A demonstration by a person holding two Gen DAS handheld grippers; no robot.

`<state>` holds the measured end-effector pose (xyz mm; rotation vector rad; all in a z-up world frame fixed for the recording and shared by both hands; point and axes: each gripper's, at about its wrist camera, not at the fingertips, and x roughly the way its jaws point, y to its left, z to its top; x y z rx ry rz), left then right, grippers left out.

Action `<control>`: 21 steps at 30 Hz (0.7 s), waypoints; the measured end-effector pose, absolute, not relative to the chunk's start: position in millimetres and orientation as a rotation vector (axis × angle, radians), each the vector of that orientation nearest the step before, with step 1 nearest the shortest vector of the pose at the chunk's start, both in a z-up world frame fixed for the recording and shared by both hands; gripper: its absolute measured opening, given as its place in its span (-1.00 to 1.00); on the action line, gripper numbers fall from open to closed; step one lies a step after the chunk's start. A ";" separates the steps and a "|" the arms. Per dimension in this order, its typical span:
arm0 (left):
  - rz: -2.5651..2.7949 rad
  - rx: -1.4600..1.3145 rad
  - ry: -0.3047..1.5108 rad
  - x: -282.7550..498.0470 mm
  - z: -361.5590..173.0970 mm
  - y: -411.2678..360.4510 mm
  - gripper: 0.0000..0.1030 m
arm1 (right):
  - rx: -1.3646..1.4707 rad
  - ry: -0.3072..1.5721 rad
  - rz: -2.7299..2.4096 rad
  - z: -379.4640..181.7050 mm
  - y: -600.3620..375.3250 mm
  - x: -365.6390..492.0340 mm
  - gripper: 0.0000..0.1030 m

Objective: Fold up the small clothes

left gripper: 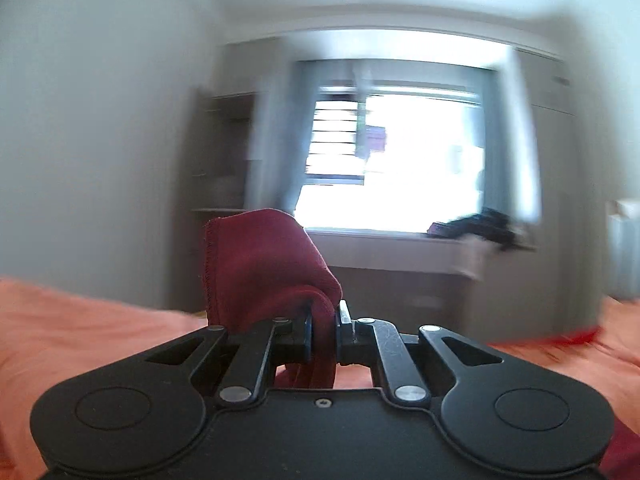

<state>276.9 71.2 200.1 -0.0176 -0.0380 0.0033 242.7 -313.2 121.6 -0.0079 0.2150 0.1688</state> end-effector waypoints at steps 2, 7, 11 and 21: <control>-0.096 0.045 -0.021 273.9 196.4 38.1 -0.79 | -0.001 0.197 0.161 125.9 -315.9 239.2 1.00; -0.338 0.194 0.049 261.8 167.7 -37.5 -0.79 | 0.022 0.173 0.130 135.1 -324.8 232.2 1.00; -0.506 0.315 0.131 247.9 130.6 -88.2 -0.78 | 0.041 0.177 0.094 138.4 -334.2 231.7 1.00; -0.610 0.433 0.254 228.4 56.0 -118.6 -0.54 | 0.093 0.186 0.082 142.0 -349.8 232.7 1.00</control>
